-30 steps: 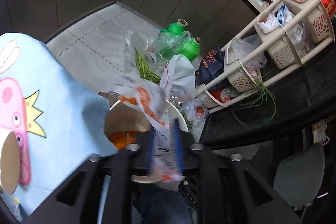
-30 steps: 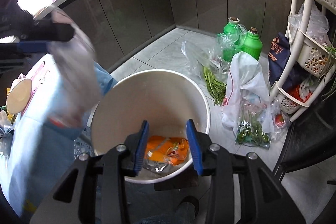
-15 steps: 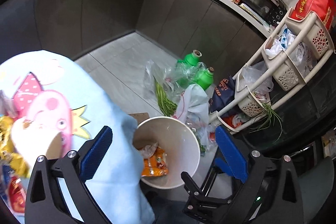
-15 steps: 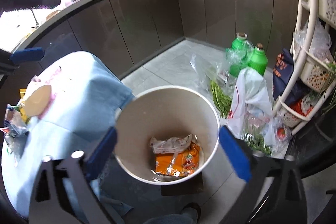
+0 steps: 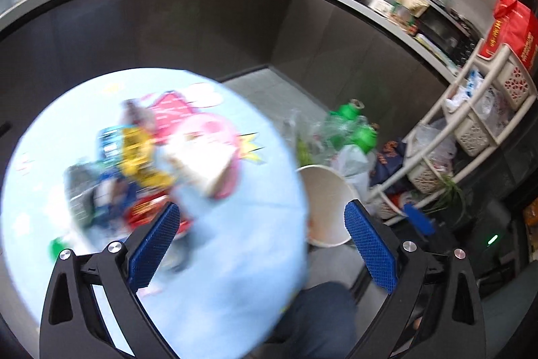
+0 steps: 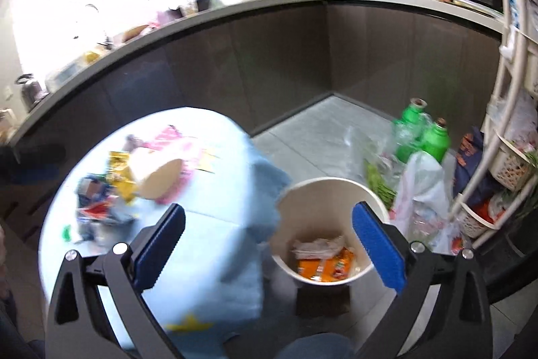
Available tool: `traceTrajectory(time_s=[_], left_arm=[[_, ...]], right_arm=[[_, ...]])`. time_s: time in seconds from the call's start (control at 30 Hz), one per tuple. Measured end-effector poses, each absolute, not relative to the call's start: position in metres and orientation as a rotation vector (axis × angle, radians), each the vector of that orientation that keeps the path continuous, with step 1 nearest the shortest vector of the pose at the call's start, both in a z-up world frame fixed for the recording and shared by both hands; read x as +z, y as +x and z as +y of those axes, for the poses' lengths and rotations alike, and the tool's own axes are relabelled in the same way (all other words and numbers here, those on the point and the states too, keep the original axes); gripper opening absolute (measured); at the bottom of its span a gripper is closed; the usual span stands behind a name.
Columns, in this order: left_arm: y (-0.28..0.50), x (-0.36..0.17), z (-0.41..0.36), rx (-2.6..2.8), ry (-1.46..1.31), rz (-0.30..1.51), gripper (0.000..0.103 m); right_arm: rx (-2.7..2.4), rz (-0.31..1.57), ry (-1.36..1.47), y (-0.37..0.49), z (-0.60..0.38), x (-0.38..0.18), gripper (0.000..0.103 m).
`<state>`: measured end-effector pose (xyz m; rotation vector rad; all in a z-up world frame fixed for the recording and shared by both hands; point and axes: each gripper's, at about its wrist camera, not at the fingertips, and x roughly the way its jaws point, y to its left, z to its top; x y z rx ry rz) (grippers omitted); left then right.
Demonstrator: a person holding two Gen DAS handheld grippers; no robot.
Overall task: Collect trash
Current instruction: 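Bring both tools back over the table pile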
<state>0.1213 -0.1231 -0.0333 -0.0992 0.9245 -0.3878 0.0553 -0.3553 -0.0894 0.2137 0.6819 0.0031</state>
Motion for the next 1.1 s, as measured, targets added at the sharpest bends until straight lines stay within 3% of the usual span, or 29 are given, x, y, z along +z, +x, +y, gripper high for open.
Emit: traceTrajectory(time_s=[0.37, 0.67, 0.9, 1.1], left_arm=[[0.076, -0.060, 0.024, -0.103, -0.175, 0.952, 0.094], [0.063, -0.081, 0.075, -0.072, -0.232, 0.979, 0.094], [0.072, -0.093, 0.093, -0.059, -0.267, 0.999, 0.088], [0.088, -0.106, 0.099, -0.077, -0.292, 1.040, 0.075]], right_arm=[[0.322, 0.664, 0.218, 0.057, -0.257, -0.061, 0.100], [0.371, 0.804, 0.132, 0.093, -0.188, -0.086, 0.099], [0.326, 0.877, 0.132, 0.136, -0.181, -0.109, 0.069], [0.344, 0.923, 0.136, 0.156, -0.177, -0.125, 0.054]])
